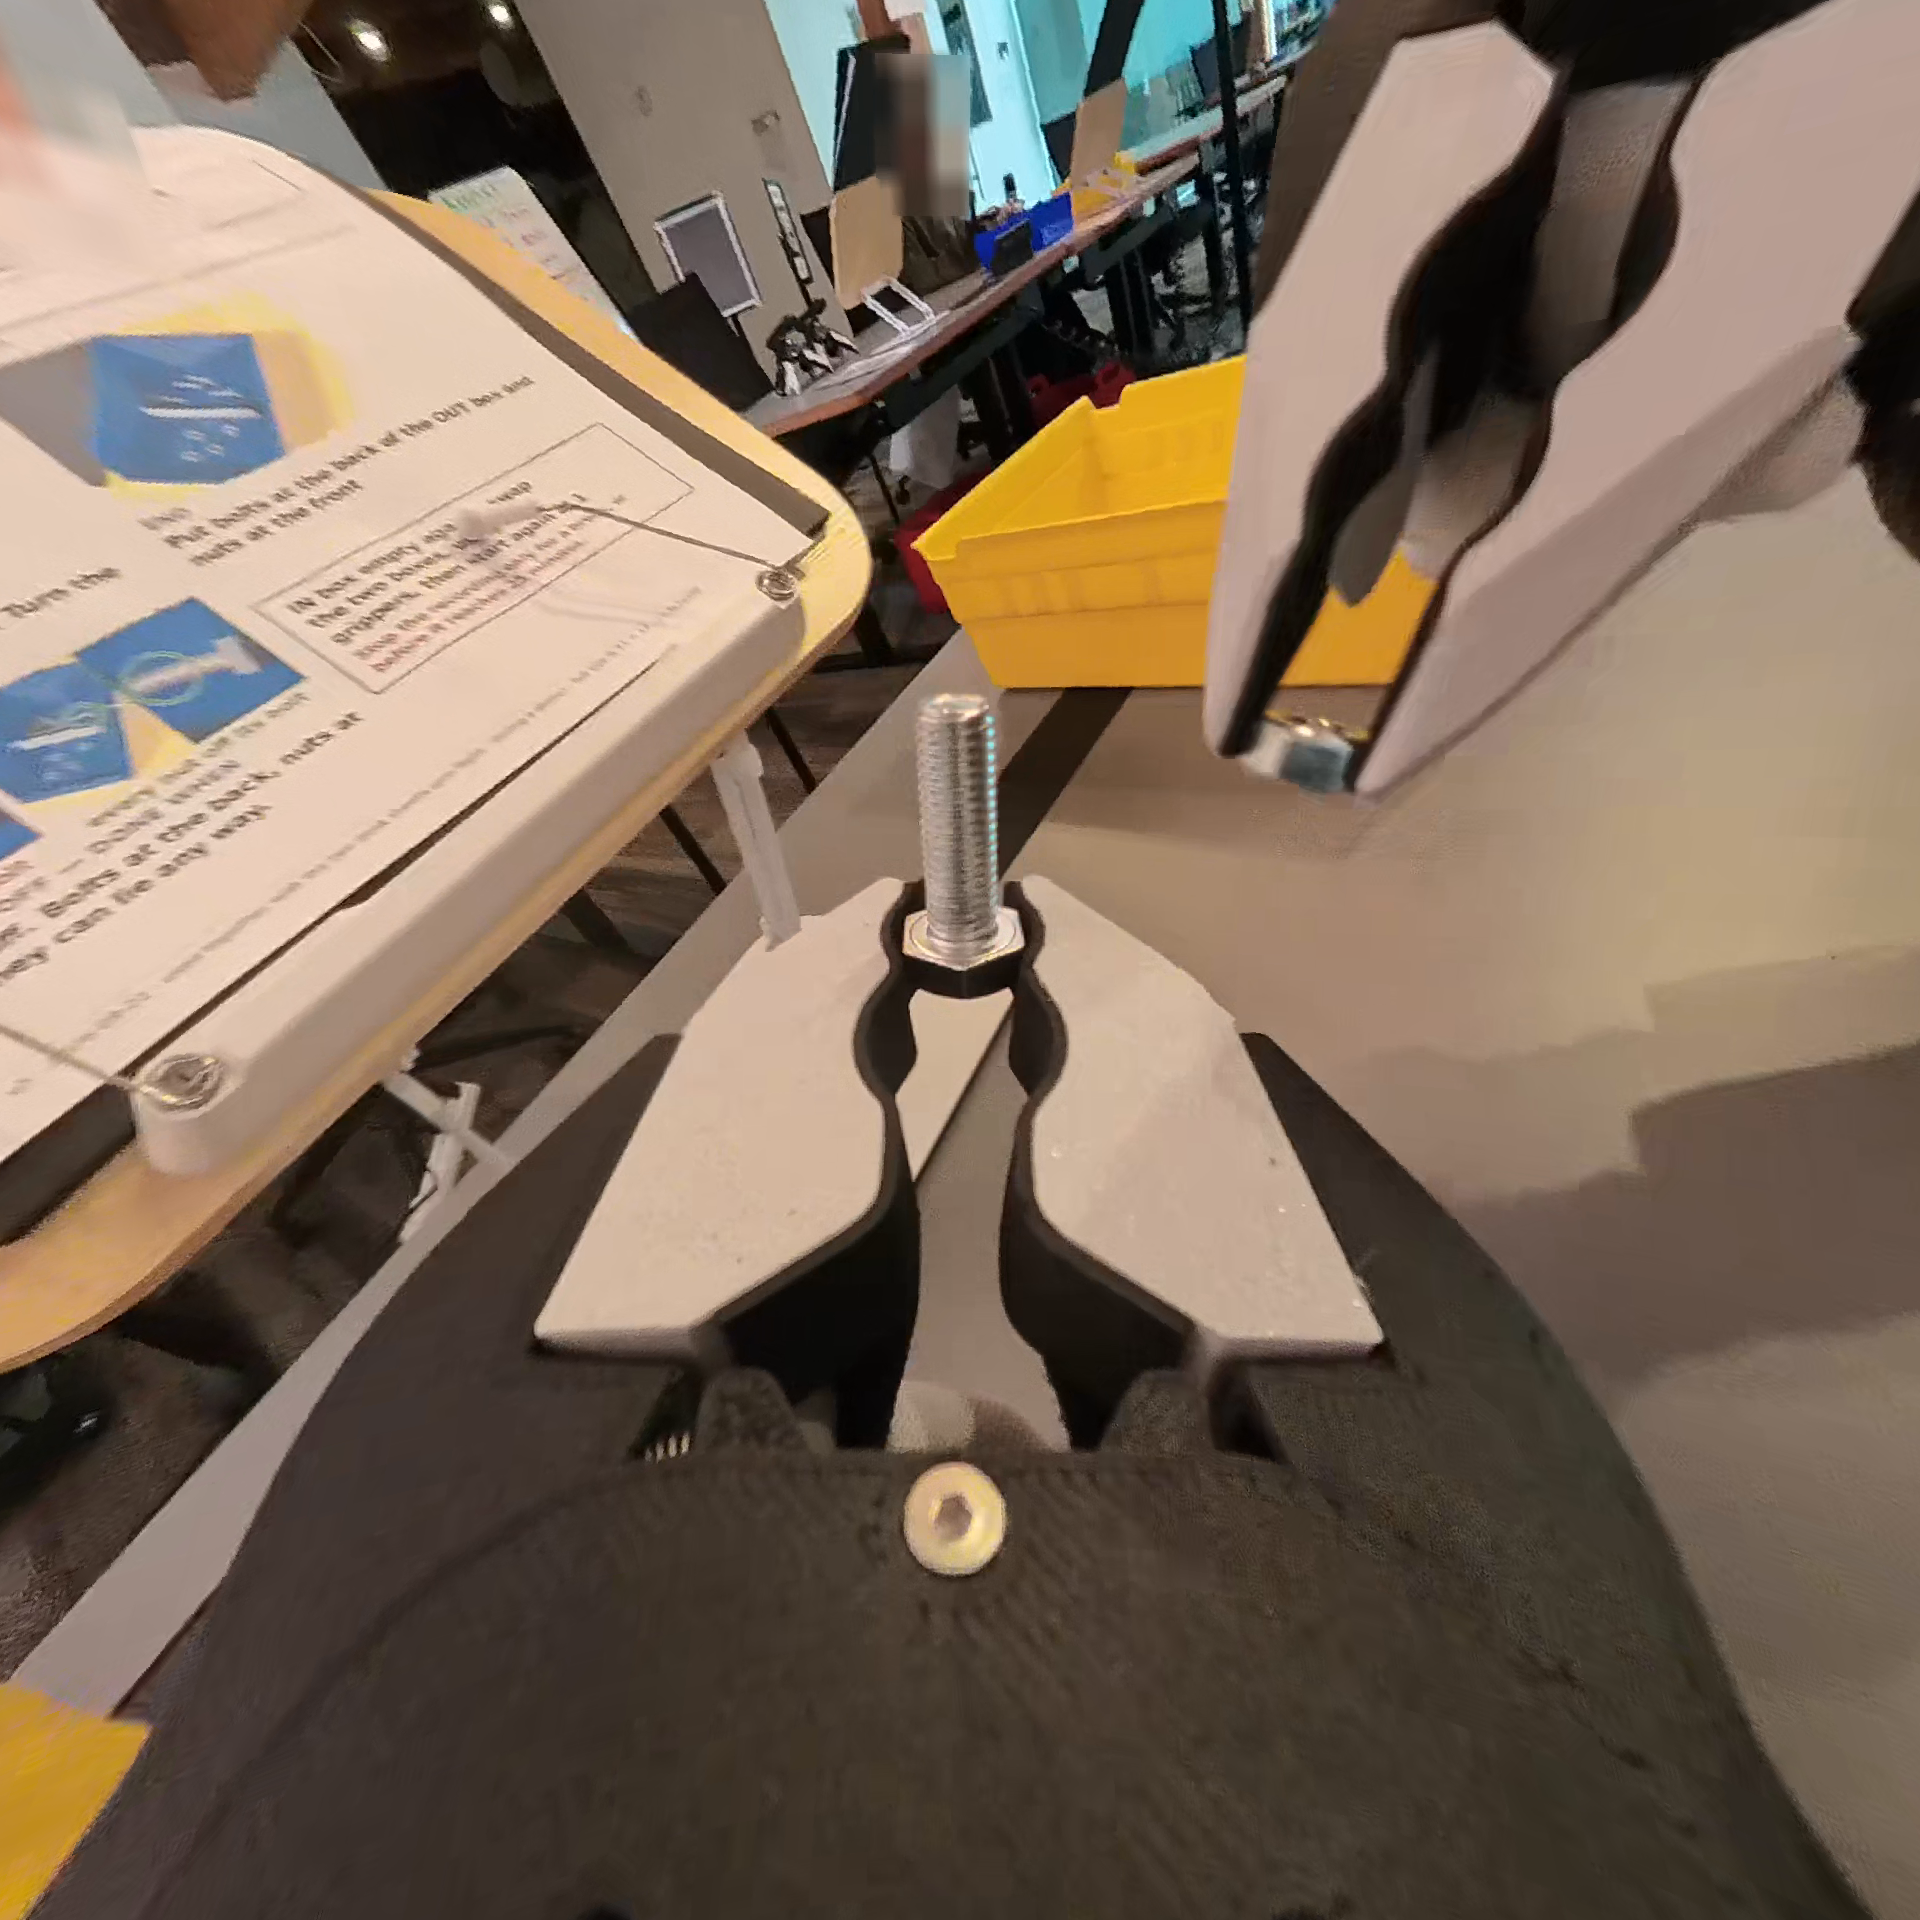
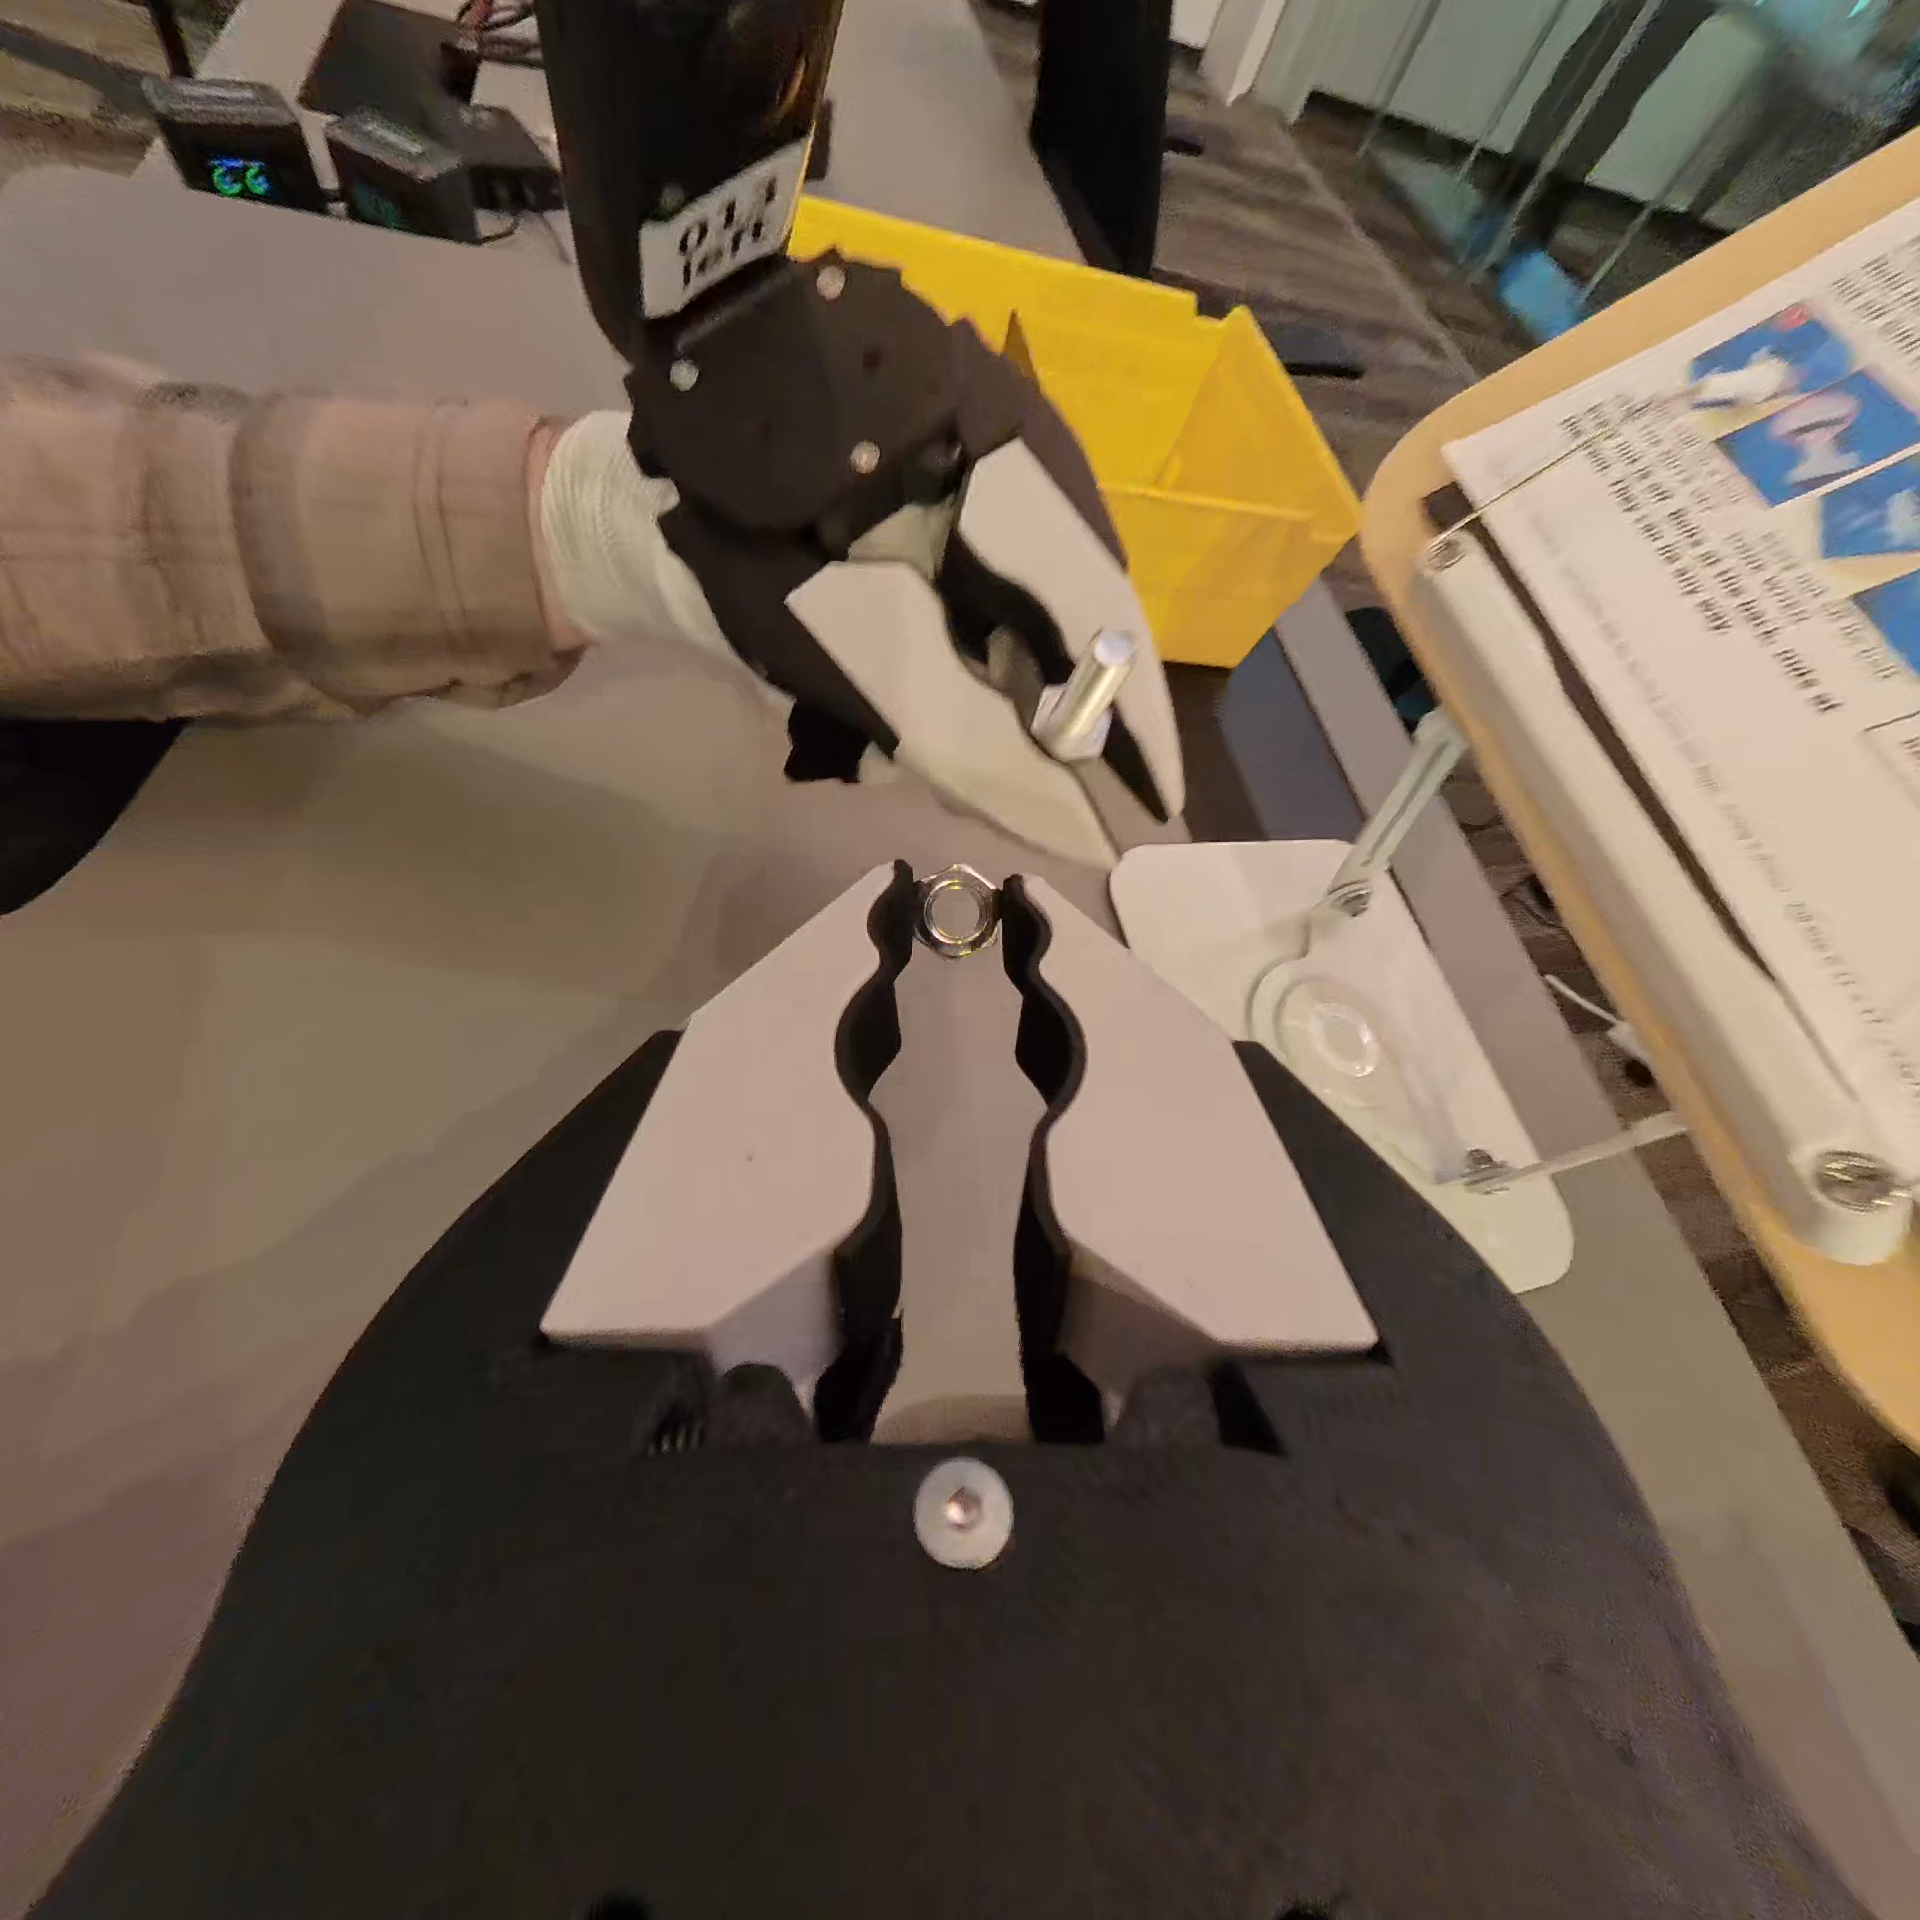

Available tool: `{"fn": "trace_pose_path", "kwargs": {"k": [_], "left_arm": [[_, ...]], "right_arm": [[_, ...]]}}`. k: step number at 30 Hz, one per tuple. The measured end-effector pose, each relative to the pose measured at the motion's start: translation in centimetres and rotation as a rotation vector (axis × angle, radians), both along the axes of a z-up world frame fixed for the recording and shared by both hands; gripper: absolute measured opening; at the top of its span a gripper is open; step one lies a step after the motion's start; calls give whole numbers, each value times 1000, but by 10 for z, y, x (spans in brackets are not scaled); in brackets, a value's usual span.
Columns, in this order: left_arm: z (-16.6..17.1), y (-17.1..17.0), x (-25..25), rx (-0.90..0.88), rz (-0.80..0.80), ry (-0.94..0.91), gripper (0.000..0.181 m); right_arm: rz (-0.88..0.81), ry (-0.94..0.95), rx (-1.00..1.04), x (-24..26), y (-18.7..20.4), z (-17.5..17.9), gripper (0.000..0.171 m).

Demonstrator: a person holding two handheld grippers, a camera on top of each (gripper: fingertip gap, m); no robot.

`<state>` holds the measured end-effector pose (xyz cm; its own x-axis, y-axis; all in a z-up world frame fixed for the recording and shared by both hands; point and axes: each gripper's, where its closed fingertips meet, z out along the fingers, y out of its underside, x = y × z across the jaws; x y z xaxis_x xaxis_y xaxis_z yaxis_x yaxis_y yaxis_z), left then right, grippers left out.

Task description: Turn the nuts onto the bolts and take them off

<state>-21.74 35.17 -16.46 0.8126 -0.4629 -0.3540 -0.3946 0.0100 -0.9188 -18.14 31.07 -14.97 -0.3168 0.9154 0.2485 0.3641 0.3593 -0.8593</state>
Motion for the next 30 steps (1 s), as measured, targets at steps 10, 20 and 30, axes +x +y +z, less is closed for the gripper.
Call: {"fn": "trace_pose_path", "kwargs": {"k": [10,20,30], "left_arm": [[-12,0,15,-26,-42,57,14],[-16,0,25,-33,-63,112,14],[-19,-6,34,-44,-103,172,14]], "right_arm": [[-62,107,30,-10,6,22,15],[-90,98,61,-14,9,20,15],[-30,54,89,-6,0,16,15]]}}
